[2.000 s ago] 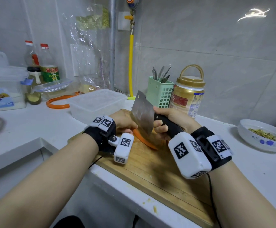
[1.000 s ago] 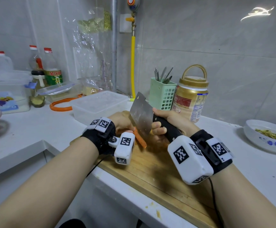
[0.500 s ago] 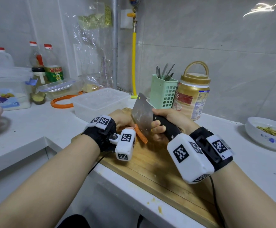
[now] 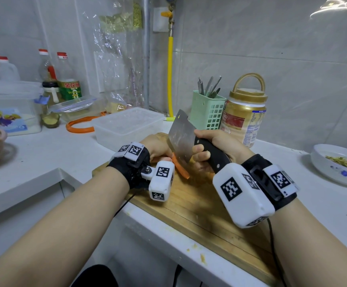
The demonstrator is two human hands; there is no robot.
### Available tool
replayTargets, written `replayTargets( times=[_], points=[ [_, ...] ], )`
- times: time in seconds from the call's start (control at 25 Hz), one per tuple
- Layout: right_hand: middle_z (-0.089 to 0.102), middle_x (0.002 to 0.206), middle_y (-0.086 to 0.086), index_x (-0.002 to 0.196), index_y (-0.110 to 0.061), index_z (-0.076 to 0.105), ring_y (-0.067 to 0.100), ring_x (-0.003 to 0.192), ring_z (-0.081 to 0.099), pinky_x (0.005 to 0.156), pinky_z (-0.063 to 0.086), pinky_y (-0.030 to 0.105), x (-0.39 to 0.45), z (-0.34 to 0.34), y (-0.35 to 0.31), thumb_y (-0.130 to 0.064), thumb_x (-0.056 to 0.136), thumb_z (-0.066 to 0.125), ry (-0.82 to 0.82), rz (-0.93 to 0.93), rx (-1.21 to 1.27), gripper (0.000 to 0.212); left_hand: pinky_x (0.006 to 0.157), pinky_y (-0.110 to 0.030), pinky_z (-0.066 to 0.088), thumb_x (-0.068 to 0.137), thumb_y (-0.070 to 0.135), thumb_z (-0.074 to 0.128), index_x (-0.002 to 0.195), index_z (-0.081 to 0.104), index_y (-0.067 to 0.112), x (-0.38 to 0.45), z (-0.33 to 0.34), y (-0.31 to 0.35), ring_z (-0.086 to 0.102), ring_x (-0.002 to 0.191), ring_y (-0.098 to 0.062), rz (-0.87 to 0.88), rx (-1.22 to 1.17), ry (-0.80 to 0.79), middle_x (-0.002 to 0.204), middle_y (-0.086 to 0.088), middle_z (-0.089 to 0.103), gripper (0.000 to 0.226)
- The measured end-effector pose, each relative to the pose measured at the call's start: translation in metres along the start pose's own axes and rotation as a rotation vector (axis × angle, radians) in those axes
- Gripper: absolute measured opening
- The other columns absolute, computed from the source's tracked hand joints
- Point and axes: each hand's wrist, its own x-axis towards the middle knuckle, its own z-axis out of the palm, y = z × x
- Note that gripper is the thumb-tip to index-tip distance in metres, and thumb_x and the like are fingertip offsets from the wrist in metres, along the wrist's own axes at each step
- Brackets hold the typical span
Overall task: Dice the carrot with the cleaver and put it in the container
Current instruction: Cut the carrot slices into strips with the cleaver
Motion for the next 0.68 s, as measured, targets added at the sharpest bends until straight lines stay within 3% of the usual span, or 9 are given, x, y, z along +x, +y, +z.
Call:
replayTargets(
  times=[0.2,0.32,0.44,0.52,0.68],
  points=[
    [0.04,0.049,-0.002,0.081,-0.012,0.037,0.009,0.032,0.036,0.046,0.031,0.02,0.006,0.003,0.007,-0.032,0.101,0.039,0.01,0.02,-0.043,0.029,0.096,-0.044,0.053,0.088,-0.011,0.056,0.071,0.049,0.013,-0.002,-0.002,0.002,0.06,0.088,-0.027,0.012,0.038,-0.003,0.076,-0.007,0.056,0.03],
    [0.04,0.049,-0.002,0.081,-0.011,0.038,0.009,0.032,0.036,0.048,0.028,0.021,0.006,0.003,0.007,-0.032,0.101,0.039,0.008,0.017,-0.07,0.029,0.095,-0.044,0.053,0.087,-0.01,0.058,0.071,0.052,0.011,0.002,-0.004,0.0,0.063,0.093,-0.028,-0.005,0.05,-0.019,0.078,-0.01,0.061,0.026],
    [0.039,0.049,-0.002,0.08,-0.012,0.038,0.009,0.031,0.036,0.049,0.026,0.022,0.006,0.003,0.007,-0.031,0.101,0.039,0.016,0.013,-0.085,0.029,0.096,-0.047,0.053,0.081,-0.007,0.066,0.078,0.065,-0.001,0.007,-0.006,-0.003,0.068,0.101,-0.035,-0.074,0.032,-0.022,0.096,-0.025,0.071,0.007],
    [0.04,0.049,-0.002,0.08,-0.012,0.038,0.01,0.031,0.036,0.047,0.027,0.021,0.006,0.004,0.007,-0.032,0.101,0.039,0.014,0.012,-0.098,0.029,0.096,-0.047,0.052,0.078,-0.004,0.069,0.085,0.067,-0.003,0.014,-0.006,-0.006,0.068,0.102,-0.036,-0.114,0.031,-0.032,0.102,-0.026,0.071,0.008],
    [0.04,0.049,-0.001,0.08,-0.012,0.037,0.01,0.032,0.035,0.046,0.027,0.02,0.006,0.003,0.006,-0.032,0.101,0.04,0.019,-0.001,-0.093,0.028,0.093,-0.045,0.055,0.084,-0.005,0.062,0.077,0.059,0.001,0.008,-0.006,-0.002,0.067,0.095,-0.029,-0.081,0.055,-0.001,0.089,-0.018,0.069,0.01]
  ],
)
